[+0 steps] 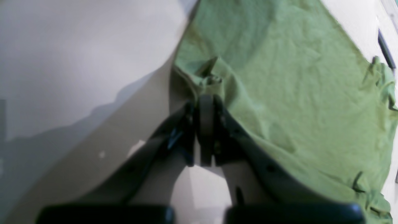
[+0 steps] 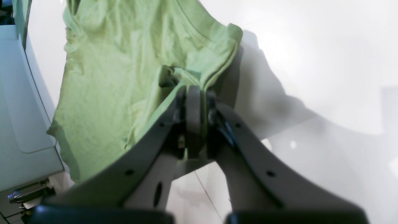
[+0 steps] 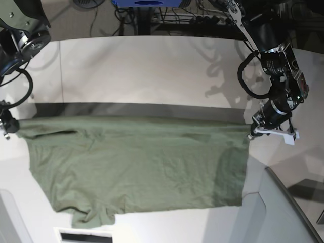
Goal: Layout the t-shirt on the table in an organized manner, then fold the t-shirt properly
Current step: 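Hold both corners and pull them apart, stretching the shirt edge taut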
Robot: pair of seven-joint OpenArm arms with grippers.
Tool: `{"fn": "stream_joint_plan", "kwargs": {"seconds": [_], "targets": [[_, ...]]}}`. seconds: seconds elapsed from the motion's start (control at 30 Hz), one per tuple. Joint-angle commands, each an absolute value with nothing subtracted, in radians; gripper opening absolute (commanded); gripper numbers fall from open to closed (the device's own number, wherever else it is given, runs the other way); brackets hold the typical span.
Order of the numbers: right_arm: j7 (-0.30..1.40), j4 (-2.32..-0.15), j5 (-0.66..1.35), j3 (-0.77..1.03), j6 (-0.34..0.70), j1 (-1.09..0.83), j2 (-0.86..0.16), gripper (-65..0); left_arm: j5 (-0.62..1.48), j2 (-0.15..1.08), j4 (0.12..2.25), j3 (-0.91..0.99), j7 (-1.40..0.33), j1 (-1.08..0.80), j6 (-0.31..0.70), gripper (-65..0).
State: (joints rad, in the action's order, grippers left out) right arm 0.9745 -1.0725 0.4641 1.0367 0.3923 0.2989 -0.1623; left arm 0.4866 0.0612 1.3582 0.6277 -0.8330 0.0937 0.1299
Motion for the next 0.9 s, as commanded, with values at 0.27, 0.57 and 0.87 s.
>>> {"fn": "stream_joint_plan", "kwargs": {"seconds": [0.27,0.57,0.87], "targets": [[0.981,-1.093,0.484,1.038,0.395,0.291,-0.183,-64.8,0.495,0.073,1.419,0.628,-0.837,0.047,0.131,-65.0],[0.975,-1.093,0.487,1.04,0.401,0.206,-0.179,-64.8,0.495,0.074,1.408,0.628,-0.811,-0.065,0.131,-65.0],[0.972,-1.133,0.489,1.047,0.414,0.114,-0.177,-64.8,0.495,0.076,1.417,0.627,-0.797,-0.128,0.131,-65.0]]}}
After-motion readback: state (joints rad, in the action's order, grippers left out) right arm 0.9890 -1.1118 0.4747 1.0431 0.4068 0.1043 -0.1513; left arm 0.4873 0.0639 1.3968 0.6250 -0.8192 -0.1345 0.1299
